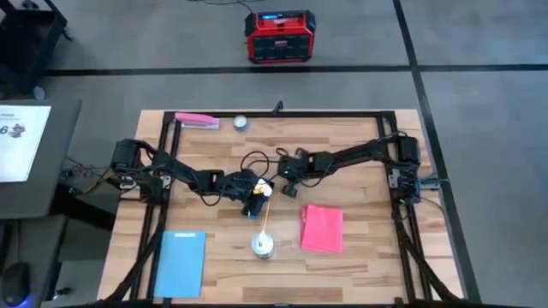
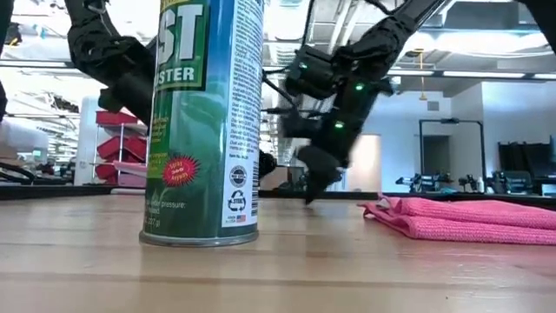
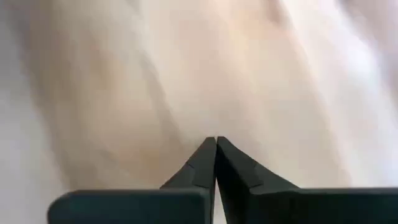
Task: Apply microfiber cloth
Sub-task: Spray the back of the black cellphone using the spray bottle
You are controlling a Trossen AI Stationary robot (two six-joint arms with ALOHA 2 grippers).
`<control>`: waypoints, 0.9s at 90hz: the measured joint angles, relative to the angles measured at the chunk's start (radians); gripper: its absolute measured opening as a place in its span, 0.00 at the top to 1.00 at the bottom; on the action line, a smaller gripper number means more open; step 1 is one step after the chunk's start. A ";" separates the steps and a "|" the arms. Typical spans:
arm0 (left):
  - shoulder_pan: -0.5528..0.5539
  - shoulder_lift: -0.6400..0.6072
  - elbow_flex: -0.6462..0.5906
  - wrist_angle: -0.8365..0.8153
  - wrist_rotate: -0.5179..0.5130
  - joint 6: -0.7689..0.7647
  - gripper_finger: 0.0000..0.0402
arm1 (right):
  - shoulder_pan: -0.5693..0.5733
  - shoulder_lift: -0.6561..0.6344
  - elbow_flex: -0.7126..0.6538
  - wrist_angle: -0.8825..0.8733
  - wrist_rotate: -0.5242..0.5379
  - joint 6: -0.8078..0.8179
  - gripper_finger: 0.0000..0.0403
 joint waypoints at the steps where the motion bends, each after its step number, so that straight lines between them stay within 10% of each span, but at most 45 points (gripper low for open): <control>1: 0.001 -0.007 -0.001 0.000 -0.005 0.011 0.97 | -0.001 -0.009 -0.005 -0.006 0.006 0.005 1.00; 37: 0.089 -0.199 -0.003 0.021 -0.075 0.344 0.99 | 0.101 -0.407 -0.248 -0.003 0.189 0.215 1.00; 81: 0.124 -0.236 0.000 0.179 -0.027 0.479 0.99 | 0.210 -0.778 -0.768 0.711 0.314 0.325 1.00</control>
